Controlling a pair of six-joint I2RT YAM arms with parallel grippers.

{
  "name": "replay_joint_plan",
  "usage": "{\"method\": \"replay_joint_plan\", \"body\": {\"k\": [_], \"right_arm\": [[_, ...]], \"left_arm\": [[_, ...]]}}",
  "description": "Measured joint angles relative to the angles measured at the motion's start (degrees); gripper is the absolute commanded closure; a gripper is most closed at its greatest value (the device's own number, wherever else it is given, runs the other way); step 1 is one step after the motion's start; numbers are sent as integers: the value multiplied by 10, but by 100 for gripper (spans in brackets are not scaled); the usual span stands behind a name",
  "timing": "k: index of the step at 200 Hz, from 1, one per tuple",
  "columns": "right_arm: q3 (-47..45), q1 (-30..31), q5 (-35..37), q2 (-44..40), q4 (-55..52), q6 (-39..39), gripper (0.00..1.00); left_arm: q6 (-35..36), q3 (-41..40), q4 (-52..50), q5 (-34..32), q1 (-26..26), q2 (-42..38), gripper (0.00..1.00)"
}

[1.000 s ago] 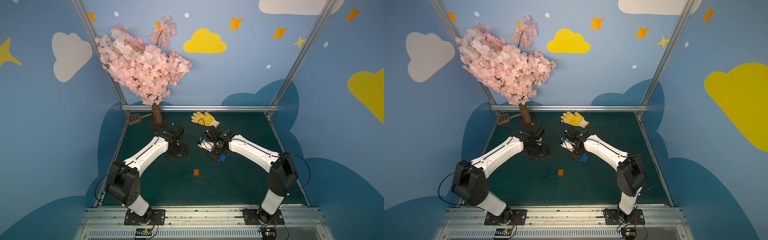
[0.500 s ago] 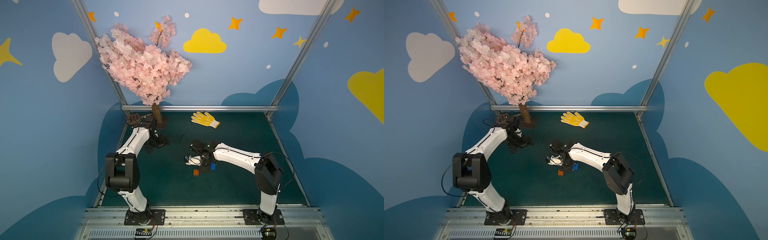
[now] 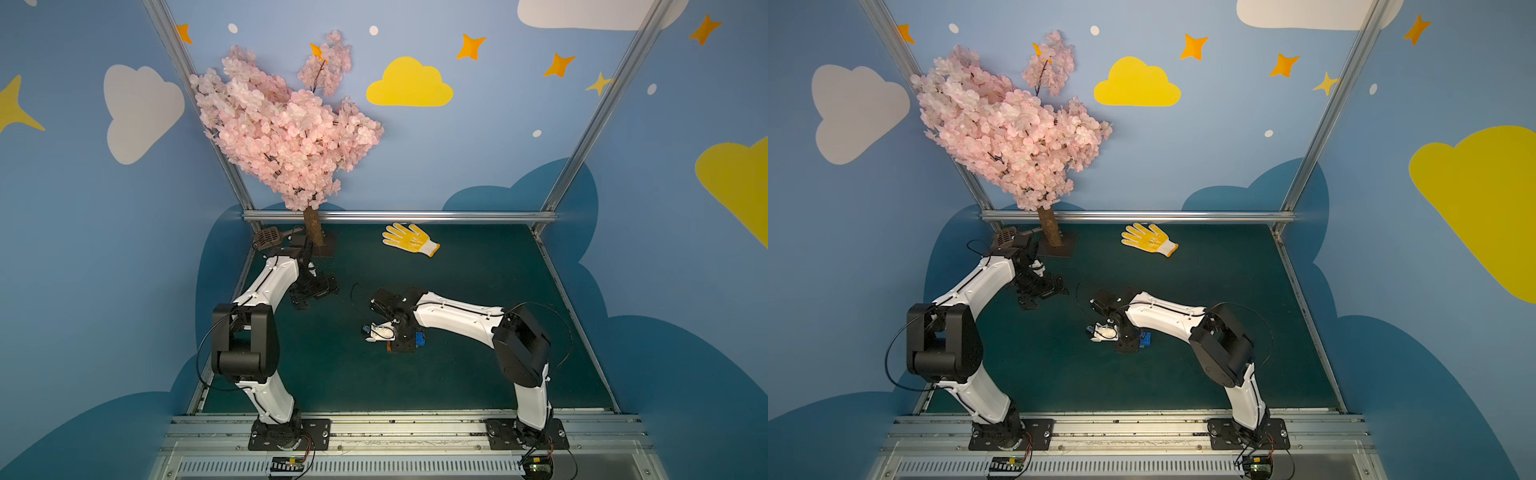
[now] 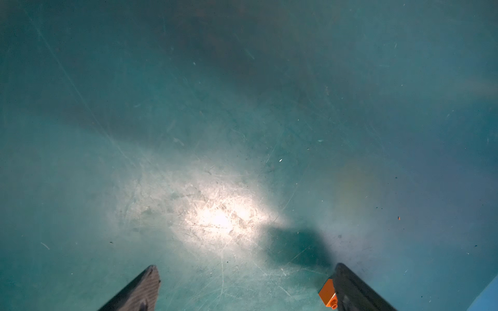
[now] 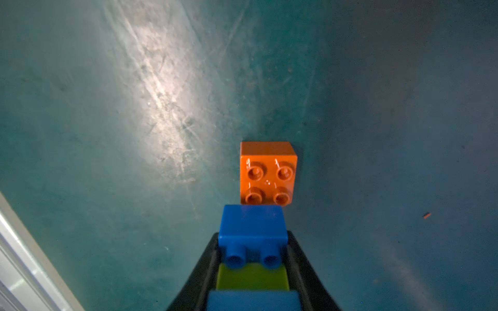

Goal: Assemble the letter y with lego
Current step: Assemble the lego brick with the lego brick.

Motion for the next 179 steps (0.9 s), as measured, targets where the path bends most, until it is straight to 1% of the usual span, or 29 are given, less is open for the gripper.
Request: {"method": "replay_joint_plan", "body": {"k": [51, 179], "right_arm": [[25, 0, 0, 10, -6, -6, 98], [47, -1, 2, 35, -16, -12, 99]], "left_arm": [[0, -1, 2, 3, 0, 0, 0], [0, -4, 2, 5, 1, 0, 0]]}}
